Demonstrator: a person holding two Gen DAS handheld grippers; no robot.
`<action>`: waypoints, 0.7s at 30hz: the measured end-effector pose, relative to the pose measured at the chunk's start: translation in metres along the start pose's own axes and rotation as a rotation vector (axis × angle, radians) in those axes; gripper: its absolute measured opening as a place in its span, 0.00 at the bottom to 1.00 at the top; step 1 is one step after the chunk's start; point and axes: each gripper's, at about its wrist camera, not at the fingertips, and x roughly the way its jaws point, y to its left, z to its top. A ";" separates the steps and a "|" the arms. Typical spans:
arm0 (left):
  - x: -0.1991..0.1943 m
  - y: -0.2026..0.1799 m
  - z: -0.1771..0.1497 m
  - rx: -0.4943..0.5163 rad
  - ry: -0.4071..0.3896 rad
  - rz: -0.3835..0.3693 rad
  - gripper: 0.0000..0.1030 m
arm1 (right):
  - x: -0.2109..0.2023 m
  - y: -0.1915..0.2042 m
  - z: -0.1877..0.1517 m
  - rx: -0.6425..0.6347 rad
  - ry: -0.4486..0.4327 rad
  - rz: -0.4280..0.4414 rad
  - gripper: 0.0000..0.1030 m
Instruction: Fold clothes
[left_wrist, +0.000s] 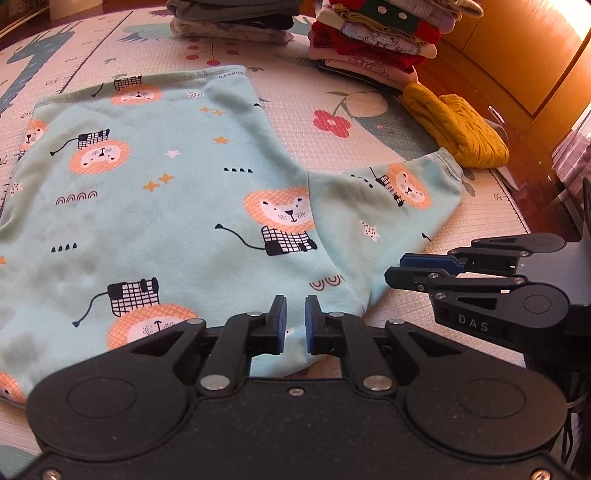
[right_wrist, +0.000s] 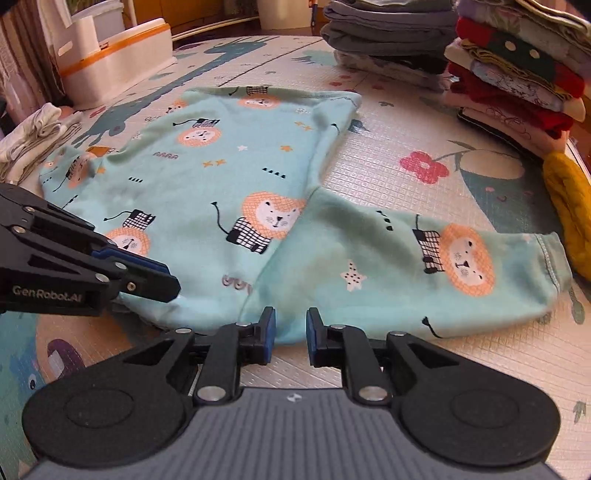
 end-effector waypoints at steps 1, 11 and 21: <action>0.001 -0.003 0.003 0.001 -0.006 -0.003 0.06 | -0.001 -0.009 -0.001 0.040 -0.004 -0.029 0.17; 0.042 -0.035 0.000 0.118 0.048 -0.021 0.06 | 0.017 -0.020 0.012 0.035 0.040 -0.084 0.18; 0.042 -0.032 -0.005 0.170 0.025 -0.014 0.12 | 0.008 -0.063 0.002 0.097 0.040 -0.118 0.17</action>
